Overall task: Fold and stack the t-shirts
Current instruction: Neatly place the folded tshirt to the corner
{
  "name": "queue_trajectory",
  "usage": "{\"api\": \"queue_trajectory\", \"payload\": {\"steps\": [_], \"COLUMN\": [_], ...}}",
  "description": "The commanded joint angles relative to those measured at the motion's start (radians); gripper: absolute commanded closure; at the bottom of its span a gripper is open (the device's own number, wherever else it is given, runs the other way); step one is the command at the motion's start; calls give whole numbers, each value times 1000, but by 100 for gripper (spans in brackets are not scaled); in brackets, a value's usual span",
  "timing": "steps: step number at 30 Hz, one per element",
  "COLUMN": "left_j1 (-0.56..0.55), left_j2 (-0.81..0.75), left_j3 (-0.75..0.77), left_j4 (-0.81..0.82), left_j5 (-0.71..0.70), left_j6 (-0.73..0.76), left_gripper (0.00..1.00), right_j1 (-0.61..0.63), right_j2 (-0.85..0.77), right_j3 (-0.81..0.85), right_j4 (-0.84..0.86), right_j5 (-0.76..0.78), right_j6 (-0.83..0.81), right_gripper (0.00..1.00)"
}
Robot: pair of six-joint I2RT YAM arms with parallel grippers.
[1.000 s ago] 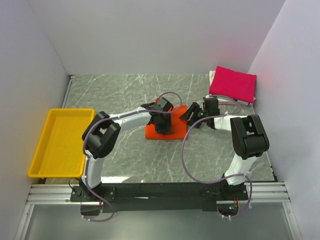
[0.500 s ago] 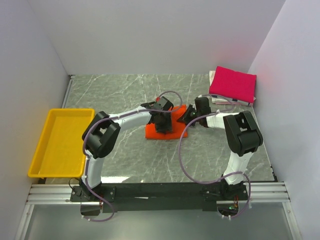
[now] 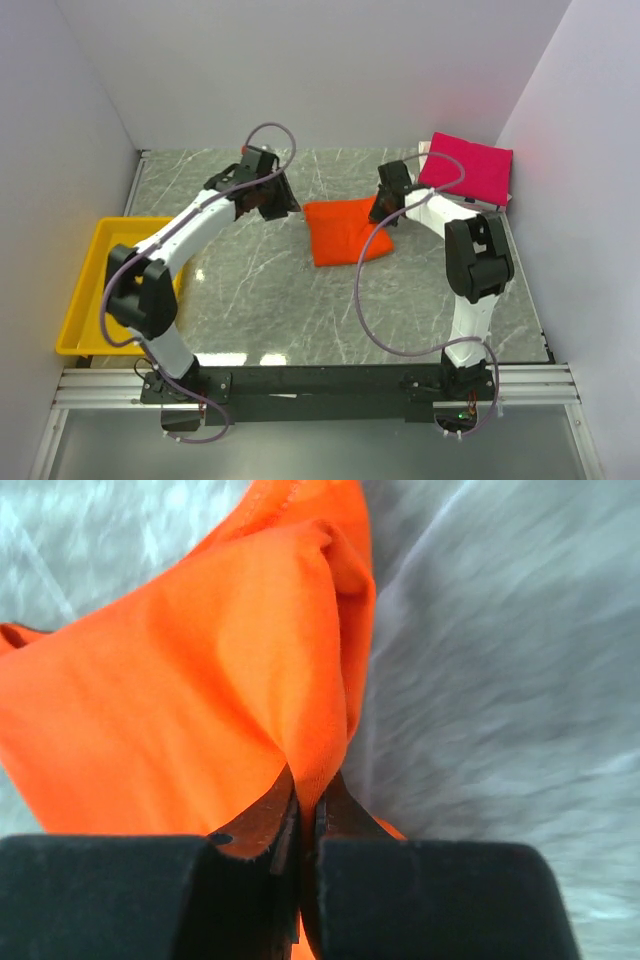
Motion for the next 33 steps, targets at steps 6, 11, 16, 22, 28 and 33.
{"api": "queue_trajectory", "payload": {"steps": [6, 11, 16, 22, 28, 33], "left_j1": [80, 103, 106, 118, 130, 136], "left_j2": [-133, -155, -155, -143, -138, -127], "left_j3": [-127, -160, -163, -164, -180, -199], "left_j4": [9, 23, 22, 31, 48, 60], "left_j5": [84, 130, 149, 170, 194, 222], "left_j6": [88, 98, 114, 127, 134, 137], "left_gripper": [54, 54, 54, 54, 54, 54], "right_j1": [-22, -39, -50, -67, -68, -91], "right_j2": [122, 183, 285, 301, 325, 346], "right_j3": [382, 593, 755, 842, 943, 1035], "right_j4": [-323, -372, -401, -336, -289, -275], "right_j5": [382, 529, 658, 674, 695, 687], "right_j6": [-192, -305, -480, -614, -752, -821], "right_gripper": [100, 100, 100, 100, 100, 100]}}
